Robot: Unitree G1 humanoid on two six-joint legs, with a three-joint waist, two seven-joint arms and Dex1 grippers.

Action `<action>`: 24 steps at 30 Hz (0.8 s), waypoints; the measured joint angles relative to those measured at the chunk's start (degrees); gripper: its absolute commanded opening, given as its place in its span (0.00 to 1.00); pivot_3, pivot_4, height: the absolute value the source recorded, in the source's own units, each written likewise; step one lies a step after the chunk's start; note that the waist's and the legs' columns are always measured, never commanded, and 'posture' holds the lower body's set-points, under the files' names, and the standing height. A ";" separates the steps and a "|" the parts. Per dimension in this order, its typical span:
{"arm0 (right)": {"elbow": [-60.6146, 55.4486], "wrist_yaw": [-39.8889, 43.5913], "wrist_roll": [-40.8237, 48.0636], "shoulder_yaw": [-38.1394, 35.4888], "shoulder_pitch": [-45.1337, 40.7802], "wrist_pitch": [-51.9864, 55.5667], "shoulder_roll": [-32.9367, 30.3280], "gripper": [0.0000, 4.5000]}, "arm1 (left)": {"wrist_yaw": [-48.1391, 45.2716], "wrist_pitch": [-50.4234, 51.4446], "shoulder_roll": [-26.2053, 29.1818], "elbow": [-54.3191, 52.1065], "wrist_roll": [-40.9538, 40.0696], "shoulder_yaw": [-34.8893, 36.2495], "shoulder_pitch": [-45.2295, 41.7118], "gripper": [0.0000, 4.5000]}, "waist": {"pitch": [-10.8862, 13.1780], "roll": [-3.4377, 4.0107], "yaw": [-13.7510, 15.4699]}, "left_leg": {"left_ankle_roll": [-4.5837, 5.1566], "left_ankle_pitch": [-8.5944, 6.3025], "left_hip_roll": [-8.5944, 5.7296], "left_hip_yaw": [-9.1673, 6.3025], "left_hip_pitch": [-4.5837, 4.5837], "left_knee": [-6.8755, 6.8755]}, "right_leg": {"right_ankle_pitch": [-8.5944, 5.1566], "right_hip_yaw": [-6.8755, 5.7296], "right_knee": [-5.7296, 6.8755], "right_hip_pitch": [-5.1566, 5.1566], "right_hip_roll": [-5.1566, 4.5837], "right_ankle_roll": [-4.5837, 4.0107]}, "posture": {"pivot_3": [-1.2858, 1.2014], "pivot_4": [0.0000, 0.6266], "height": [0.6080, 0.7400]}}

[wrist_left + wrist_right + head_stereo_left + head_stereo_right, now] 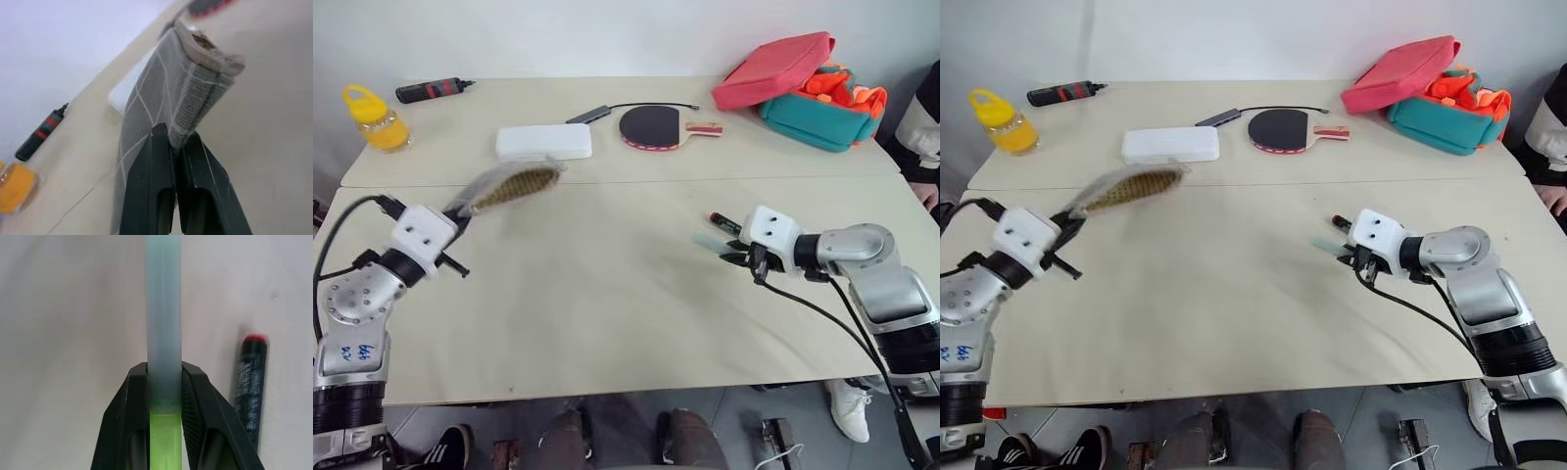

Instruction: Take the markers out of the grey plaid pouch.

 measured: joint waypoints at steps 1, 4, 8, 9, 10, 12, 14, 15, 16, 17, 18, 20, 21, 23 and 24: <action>0.62 -0.96 -0.30 -0.05 -0.54 -0.56 0.87 0.10 | 0.22 -0.49 -0.48 -0.17 0.91 -1.25 0.82 0.00 | 0.00 0.00 0.00 | 0.00 0.00 0.01 0.00 0.01 0.01 | 0.00 0.00 0.01 0.00 0.00 0.00 | 0.52 0.24 1.00; 1.22 -1.91 0.10 -0.07 -1.69 -1.22 2.83 0.10 | 0.26 0.54 -3.88 0.35 1.20 -3.91 3.16 0.00 | 0.00 0.00 0.01 | 0.00 0.00 0.03 0.00 0.02 0.01 | 0.00 -0.02 0.07 -0.01 0.01 0.00 | 0.52 0.24 1.00; 1.21 -0.18 0.08 0.31 -1.26 -0.94 2.68 0.34 | -0.51 2.57 -4.87 0.78 -1.02 -4.54 3.28 0.23 | 0.00 0.00 0.18 | -0.01 0.00 0.02 0.00 0.01 -0.03 | 0.00 -0.07 0.07 -0.01 0.00 0.00 | 0.52 0.24 1.00; 1.31 -0.11 -0.38 0.51 -0.90 -1.06 2.48 0.40 | -0.69 3.02 -5.02 0.61 -1.95 -4.46 3.16 0.30 | 0.00 0.00 0.19 | 0.00 0.00 0.02 -0.01 0.01 -0.03 | 0.00 -0.07 0.06 0.00 -0.01 0.00 | 0.52 0.24 1.00; 1.61 -0.09 -0.73 0.62 -0.59 -1.10 2.35 0.49 | -0.90 3.76 -5.39 0.26 -3.07 -4.33 2.97 0.38 | 0.00 0.00 0.18 | 0.00 0.00 0.01 -0.01 0.01 -0.02 | 0.00 -0.07 0.06 0.00 -0.02 0.00 | 0.52 0.24 1.00; 2.02 -0.09 -0.87 0.63 -0.33 -0.98 2.35 0.65 | -1.95 5.29 -6.18 -0.83 -5.59 -4.03 2.79 0.53 | 0.00 0.00 0.13 | 0.00 0.00 0.02 -0.02 0.01 0.01 | 0.00 -0.05 0.07 0.00 -0.02 0.00 | 0.52 0.24 1.00; 1.88 0.11 -0.56 0.51 -0.34 -0.23 2.35 0.81 | -3.39 6.93 -6.38 -2.15 -8.31 -3.63 2.93 0.67 | 0.00 0.00 0.07 | 0.00 0.00 0.03 -0.03 0.02 0.02 | 0.00 -0.06 0.09 0.00 -0.02 0.00 | 0.52 0.24 1.00; 1.68 0.42 -0.09 0.32 -0.30 0.58 2.34 0.88 | -4.49 7.90 -6.38 -3.02 -10.02 -3.28 3.10 0.74 | 0.00 0.00 -0.02 | 0.00 0.00 0.04 -0.04 0.04 0.00 | 0.00 -0.05 0.09 0.00 -0.01 0.00 | 0.52 0.24 1.00; 1.24 0.94 0.53 0.04 -0.16 1.53 2.33 0.96 | -5.90 9.65 -6.37 -4.50 -12.55 -2.80 3.63 0.83 | 0.00 0.00 -0.10 | 0.00 0.00 0.04 -0.06 0.06 -0.01 | 0.00 -0.03 0.09 0.00 -0.01 0.00 | 0.52 0.24 1.00; 0.73 1.43 1.29 -0.12 0.00 2.26 2.23 0.96 | -7.29 11.14 -6.32 -5.83 -14.75 -2.46 4.49 0.88 | 0.00 0.00 -0.14 | 0.00 0.00 0.04 -0.09 0.08 -0.04 | 0.00 -0.02 0.08 0.00 -0.02 0.00 | 0.52 0.24 1.00; -0.04 2.05 2.50 -0.49 0.19 3.30 2.21 0.96 | -9.11 13.00 -6.18 -7.68 -17.35 -2.12 5.94 0.97 | 0.00 0.00 -0.21 | -0.01 -0.01 0.04 -0.14 0.08 -0.06 | 0.00 -0.02 0.07 0.00 -0.01 0.00 | 0.52 0.24 1.00; -2.17 3.38 5.24 -2.02 1.05 5.28 2.04 0.96 | -12.64 16.87 -5.98 -11.56 -22.67 -1.82 9.42 0.99 | 0.00 0.00 -0.10 | -0.01 -0.03 0.04 -0.21 0.07 -0.07 | 0.00 -0.03 0.06 0.00 -0.02 0.00 | 0.52 0.24 1.00; -3.21 4.01 6.70 -2.77 1.41 6.00 1.77 0.96 | -13.98 18.83 -5.98 -13.07 -25.41 -1.24 10.75 0.99 | 0.00 0.00 0.02 | -0.01 -0.04 0.04 -0.23 0.06 -0.04 | 0.00 -0.04 0.05 0.00 -0.02 0.00 | 0.52 0.24 1.00; -4.93 4.84 9.53 -4.74 1.81 7.78 1.51 0.96 | -14.74 21.88 -6.11 -15.48 -29.76 0.29 12.08 0.99 | 0.00 0.00 0.13 | 0.00 -0.04 0.04 -0.26 0.07 0.02 | 0.00 -0.03 0.06 0.04 -0.02 0.00 | 0.52 0.24 1.00; -5.60 4.91 10.74 -5.53 1.90 8.51 1.51 0.96 | -14.60 22.92 -6.33 -16.41 -31.19 1.21 12.44 0.99 | 0.00 0.00 0.18 | 0.01 -0.03 0.03 -0.29 0.06 0.02 | 0.00 -0.03 0.05 0.06 -0.02 0.00 | 0.52 0.24 1.00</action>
